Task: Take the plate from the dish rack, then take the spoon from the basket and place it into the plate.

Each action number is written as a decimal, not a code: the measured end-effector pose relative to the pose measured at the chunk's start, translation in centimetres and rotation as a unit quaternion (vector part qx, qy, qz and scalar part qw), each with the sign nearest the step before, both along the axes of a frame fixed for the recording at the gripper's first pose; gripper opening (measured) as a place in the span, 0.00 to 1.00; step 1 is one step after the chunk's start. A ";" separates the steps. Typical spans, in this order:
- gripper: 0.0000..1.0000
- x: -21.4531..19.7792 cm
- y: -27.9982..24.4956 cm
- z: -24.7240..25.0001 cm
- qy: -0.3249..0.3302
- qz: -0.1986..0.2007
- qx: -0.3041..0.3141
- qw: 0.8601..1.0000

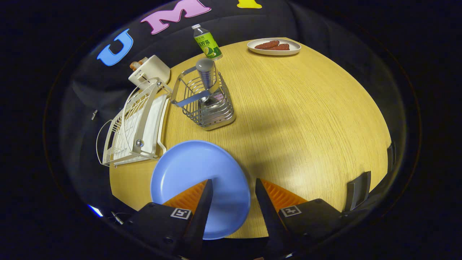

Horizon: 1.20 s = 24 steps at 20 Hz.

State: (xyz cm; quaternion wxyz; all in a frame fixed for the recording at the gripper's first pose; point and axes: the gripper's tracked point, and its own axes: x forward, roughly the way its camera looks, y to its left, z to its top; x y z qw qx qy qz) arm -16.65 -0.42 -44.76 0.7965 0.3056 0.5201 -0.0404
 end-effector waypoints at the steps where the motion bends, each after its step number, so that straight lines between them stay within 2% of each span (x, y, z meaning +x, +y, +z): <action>1: 0.78 -0.1 -0.4 -0.1 0.002 0.001 -0.009 1.000; 5: 0.93 0.0 -1.5 2.3 -0.021 0.021 -0.036 0.999; 10: 0.98 1.7 -0.7 9.6 -0.108 0.084 -0.052 0.989; 12: 0.98 3.5 -0.3 13.5 -0.167 0.116 -0.069 0.977; 16: 0.98 7.8 -1.2 18.7 -0.265 0.167 -0.133 0.940; 18: 0.96 9.6 -2.8 18.2 -0.264 0.173 -0.166 0.934; 24: 0.92 12.4 -5.3 11.2 -0.186 0.181 -0.183 0.948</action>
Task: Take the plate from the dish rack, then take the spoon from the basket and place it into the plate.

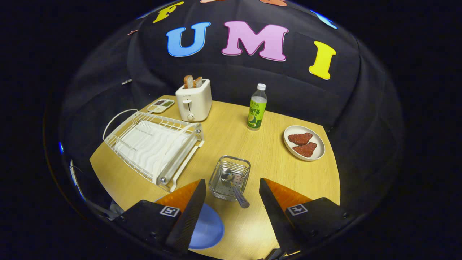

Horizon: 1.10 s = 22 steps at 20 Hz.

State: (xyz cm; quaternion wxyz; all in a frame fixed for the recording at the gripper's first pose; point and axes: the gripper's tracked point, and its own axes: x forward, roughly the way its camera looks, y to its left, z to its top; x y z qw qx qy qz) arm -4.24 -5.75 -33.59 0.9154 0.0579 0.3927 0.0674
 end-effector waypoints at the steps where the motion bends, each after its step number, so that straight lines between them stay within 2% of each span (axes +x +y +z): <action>1: 0.88 -0.1 -0.4 -1.0 0.012 -0.001 -0.002 1.000; 5: 0.61 -0.1 -0.5 -4.3 0.052 -0.010 0.001 0.999; 6: 0.48 -0.1 -0.5 -4.8 0.059 -0.014 0.005 0.998; 7: 0.42 -0.1 -0.3 -5.1 0.065 -0.019 0.008 0.998; 8: 0.30 -0.7 0.0 -4.6 0.070 -0.021 0.017 0.997; 11: 0.24 -0.9 1.1 -4.6 0.077 -0.013 0.036 0.996; 12: 0.19 -0.9 1.3 -4.4 0.075 -0.012 0.036 0.996; 15: 0.12 -0.8 1.2 -3.8 0.064 -0.013 0.030 0.997; 22: 0.12 -1.9 -0.6 0.7 0.045 -0.049 0.050 0.997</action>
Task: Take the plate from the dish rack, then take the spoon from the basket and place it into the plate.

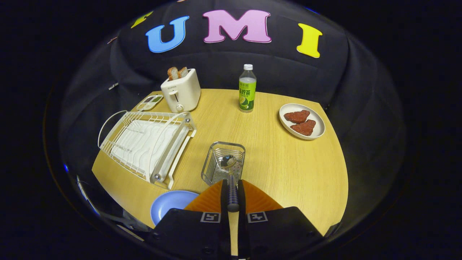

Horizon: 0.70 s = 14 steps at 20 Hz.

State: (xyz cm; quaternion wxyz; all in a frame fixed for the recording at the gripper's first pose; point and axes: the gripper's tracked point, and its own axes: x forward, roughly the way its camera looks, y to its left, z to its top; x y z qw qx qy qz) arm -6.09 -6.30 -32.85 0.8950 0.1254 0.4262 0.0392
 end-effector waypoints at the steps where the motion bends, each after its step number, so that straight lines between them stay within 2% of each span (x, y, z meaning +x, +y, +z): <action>1: 0.12 -0.3 -0.1 1.2 -0.009 -0.004 0.008 1.000; 4: 0.12 -2.3 0.1 4.4 -0.032 -0.001 0.025 0.999; 7: 0.12 -5.5 2.1 6.1 -0.037 0.023 0.046 0.998; 11: 0.12 -9.6 5.5 4.9 -0.015 0.050 0.067 0.996; 14: 0.12 -11.5 8.1 1.9 0.016 0.060 0.086 0.994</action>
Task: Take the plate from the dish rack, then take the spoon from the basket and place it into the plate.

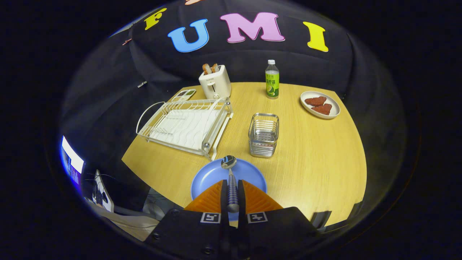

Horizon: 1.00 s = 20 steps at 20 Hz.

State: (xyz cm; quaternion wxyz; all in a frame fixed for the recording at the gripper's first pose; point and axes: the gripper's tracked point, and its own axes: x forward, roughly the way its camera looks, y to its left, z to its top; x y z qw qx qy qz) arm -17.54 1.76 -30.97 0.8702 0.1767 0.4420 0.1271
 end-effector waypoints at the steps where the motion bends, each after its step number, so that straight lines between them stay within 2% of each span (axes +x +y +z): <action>1: 0.12 -0.3 0.7 -0.9 0.005 0.002 0.005 1.000; 7: 0.12 -0.2 2.7 -4.3 0.010 -0.001 0.022 1.000; 13: 0.13 -1.4 3.4 -7.7 0.035 0.013 0.024 0.999; 20: 0.18 -3.8 3.5 -10.1 0.079 0.029 -0.014 0.996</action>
